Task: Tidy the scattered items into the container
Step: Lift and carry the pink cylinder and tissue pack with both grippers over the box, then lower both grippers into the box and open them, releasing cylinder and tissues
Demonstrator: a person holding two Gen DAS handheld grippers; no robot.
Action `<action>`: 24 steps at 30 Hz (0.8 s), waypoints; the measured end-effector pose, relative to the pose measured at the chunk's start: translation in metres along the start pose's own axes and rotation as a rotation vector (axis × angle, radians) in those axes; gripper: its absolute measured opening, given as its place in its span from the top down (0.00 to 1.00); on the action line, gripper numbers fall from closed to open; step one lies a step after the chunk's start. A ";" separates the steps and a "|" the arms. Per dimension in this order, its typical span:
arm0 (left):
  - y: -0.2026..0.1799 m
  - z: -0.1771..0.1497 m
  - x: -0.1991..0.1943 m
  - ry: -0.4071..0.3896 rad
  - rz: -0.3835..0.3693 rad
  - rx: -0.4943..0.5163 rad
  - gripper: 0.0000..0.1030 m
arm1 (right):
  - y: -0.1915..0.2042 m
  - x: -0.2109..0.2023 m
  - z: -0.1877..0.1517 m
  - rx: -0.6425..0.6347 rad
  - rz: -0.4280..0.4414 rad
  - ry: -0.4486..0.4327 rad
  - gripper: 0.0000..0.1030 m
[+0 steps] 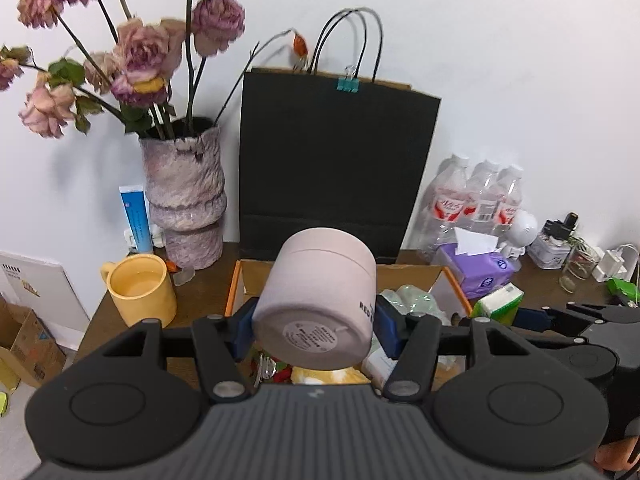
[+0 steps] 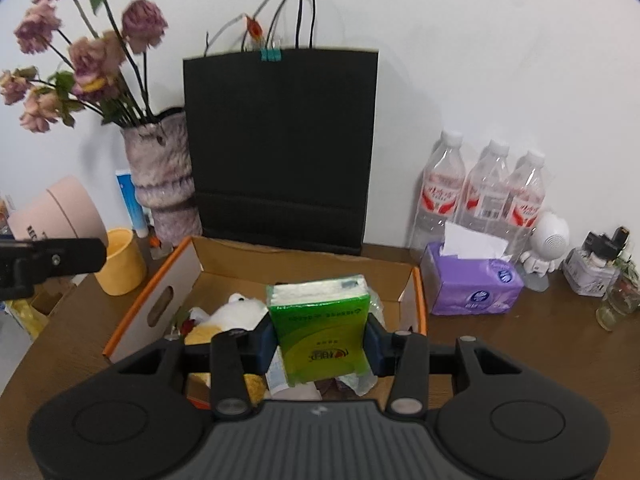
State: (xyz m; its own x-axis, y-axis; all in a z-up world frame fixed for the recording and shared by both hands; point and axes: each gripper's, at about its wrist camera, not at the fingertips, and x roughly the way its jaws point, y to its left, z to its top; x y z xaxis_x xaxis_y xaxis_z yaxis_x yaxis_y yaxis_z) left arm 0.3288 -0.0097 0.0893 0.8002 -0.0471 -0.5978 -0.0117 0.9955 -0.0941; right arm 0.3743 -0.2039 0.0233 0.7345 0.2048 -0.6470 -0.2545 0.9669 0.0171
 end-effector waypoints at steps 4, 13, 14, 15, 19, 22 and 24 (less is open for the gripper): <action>0.001 0.000 0.023 0.048 0.013 0.009 0.42 | -0.002 0.022 0.000 0.002 0.003 0.050 0.59; 0.005 -0.004 0.069 0.147 0.031 0.003 0.42 | -0.012 0.057 -0.005 0.013 -0.002 0.123 0.59; 0.005 -0.005 0.074 0.156 0.033 0.002 0.42 | -0.014 0.060 -0.006 0.014 -0.001 0.129 0.59; 0.006 -0.005 0.078 0.165 0.035 0.001 0.42 | -0.015 0.064 -0.007 0.015 -0.001 0.136 0.59; 0.006 -0.009 0.096 0.199 0.047 0.003 0.42 | -0.019 0.078 -0.012 0.016 0.000 0.162 0.59; 0.007 -0.012 0.108 0.223 0.061 0.006 0.42 | -0.022 0.088 -0.015 0.016 -0.002 0.178 0.59; 0.008 -0.014 0.116 0.237 0.072 0.007 0.42 | -0.024 0.094 -0.017 0.016 -0.004 0.185 0.59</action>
State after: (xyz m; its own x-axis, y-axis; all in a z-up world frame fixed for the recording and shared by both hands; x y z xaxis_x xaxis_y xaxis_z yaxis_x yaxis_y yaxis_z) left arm 0.4128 -0.0081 0.0081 0.6341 0.0071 -0.7732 -0.0589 0.9975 -0.0391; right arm 0.4382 -0.2102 -0.0508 0.6065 0.1711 -0.7765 -0.2407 0.9703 0.0258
